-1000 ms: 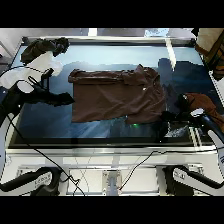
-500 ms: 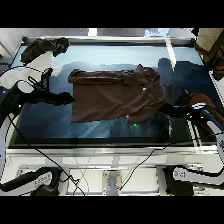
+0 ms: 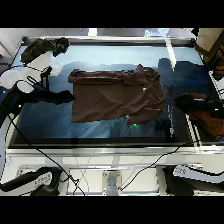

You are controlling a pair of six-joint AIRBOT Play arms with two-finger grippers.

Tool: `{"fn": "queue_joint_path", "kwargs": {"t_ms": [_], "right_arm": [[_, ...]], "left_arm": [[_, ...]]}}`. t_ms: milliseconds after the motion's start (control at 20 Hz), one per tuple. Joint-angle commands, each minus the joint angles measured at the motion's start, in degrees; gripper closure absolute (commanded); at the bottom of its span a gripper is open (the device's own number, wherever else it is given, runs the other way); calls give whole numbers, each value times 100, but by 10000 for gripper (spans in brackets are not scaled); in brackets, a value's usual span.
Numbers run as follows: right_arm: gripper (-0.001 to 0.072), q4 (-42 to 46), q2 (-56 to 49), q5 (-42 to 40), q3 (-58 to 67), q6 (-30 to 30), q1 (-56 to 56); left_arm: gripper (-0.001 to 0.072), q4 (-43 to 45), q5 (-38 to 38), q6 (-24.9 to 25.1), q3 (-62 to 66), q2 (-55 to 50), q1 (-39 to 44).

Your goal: Fold the shirts.

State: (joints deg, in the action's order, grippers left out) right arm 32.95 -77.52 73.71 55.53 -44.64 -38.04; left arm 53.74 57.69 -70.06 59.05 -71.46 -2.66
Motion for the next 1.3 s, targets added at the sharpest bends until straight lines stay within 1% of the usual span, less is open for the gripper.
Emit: {"fn": "queue_joint_path", "kwargs": {"t_ms": [0, 50, 100, 200, 300, 400, 500, 800, 950, 1050, 1100, 1150, 1200, 1250], "right_arm": [[363, 315, 59, 83, 232, -96, -151], [340, 671, 39, -79, 168, -243, -79], [333, 892, -11, -173, 63, -372, -17], [332, 951, -195, -166, -262, -494, 28], [330, 778, -367, -195, -691, -444, 74], [329, 254, -479, -372, -1034, -229, 155], [328, -262, -614, -710, -1220, -151, 332], [328, -603, -1021, -1593, -1222, -208, 1344], [329, -841, -1152, -2000, -1222, -339, 1613], [331, -1137, -1152, -2238, -1222, -315, 1646], [337, -1268, -1152, -2299, -1211, -214, 1646], [392, -1296, -1152, -2310, -1193, -131, 1646], [461, -1329, -1152, -2306, -1193, -9, 1646], [509, -1327, -1152, -2304, -1193, 83, 1646]], "left_arm": [[279, -166, -109, 2, 2, -4, 0], [279, -164, -109, 2, 2, -4, 0], [279, -168, -109, 2, 2, -4, 0], [279, -164, -109, 2, 2, -4, 0], [279, -166, -109, 2, 2, -4, 0], [279, -162, -120, 2, 0, -4, 0], [279, -164, -160, 2, 0, -4, 2], [279, -166, -197, 2, 0, -4, 0], [280, -162, -199, 2, 0, -4, 2], [279, -164, -208, 2, 0, -4, 0], [279, -164, -214, 2, 0, -4, 0], [281, -164, -214, 0, 0, -4, 0], [308, -146, -212, -2, 0, -4, 0], [310, -72, -208, -4, 0, -4, 0]]}}
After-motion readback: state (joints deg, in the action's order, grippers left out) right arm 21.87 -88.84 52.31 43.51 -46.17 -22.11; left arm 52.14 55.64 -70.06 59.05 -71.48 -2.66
